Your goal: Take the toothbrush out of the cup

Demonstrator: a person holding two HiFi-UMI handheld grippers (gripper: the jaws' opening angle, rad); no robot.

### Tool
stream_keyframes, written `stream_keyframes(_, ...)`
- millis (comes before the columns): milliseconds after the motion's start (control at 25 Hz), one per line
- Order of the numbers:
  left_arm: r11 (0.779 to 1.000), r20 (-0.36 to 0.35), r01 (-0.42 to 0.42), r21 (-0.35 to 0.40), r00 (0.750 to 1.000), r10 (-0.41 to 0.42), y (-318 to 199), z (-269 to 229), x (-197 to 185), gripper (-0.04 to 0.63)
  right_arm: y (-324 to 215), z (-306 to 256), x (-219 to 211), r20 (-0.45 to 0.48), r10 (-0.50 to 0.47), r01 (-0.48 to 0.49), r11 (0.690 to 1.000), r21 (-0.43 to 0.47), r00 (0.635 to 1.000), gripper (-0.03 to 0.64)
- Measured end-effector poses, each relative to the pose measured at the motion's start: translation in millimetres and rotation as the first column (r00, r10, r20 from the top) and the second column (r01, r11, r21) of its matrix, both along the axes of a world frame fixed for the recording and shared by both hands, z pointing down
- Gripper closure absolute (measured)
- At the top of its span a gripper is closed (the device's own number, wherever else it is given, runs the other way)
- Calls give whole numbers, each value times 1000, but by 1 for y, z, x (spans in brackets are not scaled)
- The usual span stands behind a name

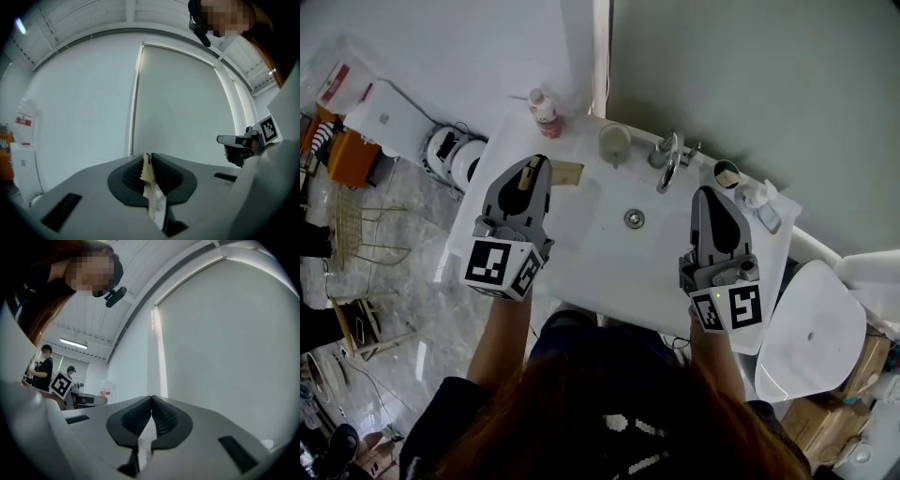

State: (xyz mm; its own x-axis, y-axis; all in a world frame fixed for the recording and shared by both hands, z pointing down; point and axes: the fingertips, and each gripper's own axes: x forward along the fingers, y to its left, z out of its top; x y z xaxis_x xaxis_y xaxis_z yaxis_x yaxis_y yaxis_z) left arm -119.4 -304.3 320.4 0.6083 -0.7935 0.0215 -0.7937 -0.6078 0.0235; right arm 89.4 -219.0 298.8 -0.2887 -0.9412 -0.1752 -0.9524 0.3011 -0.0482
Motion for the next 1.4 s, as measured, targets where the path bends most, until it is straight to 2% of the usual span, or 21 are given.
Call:
stream_keyframes(360,1000,2,-28,7,1000,28,12,-5,-8,561,16,-9,-6,-9,38,-38,999,11,999,601)
stream_keyframes(800,989,-35,-144,19,989,144,27,-10,-20,561,50,-11,-39,-33,141,-141,990,-9,990,601)
stream_keyframes(1000,980,18,-190,62,982,189,40,-9,-13,561,72,-11,-41,-39,194,-194,981,-7,980,601)
stream_keyframes(1120,976,20,-212,59,977,211,45,-6,-8,561,82,-13,-40,-42,211,-211,978,-1,977,601)
stream_keyframes(1400,977,30,-199,75,980,197,60,-12,7,561,98,-18,-21,-31,200,-199,980,24,979,601)
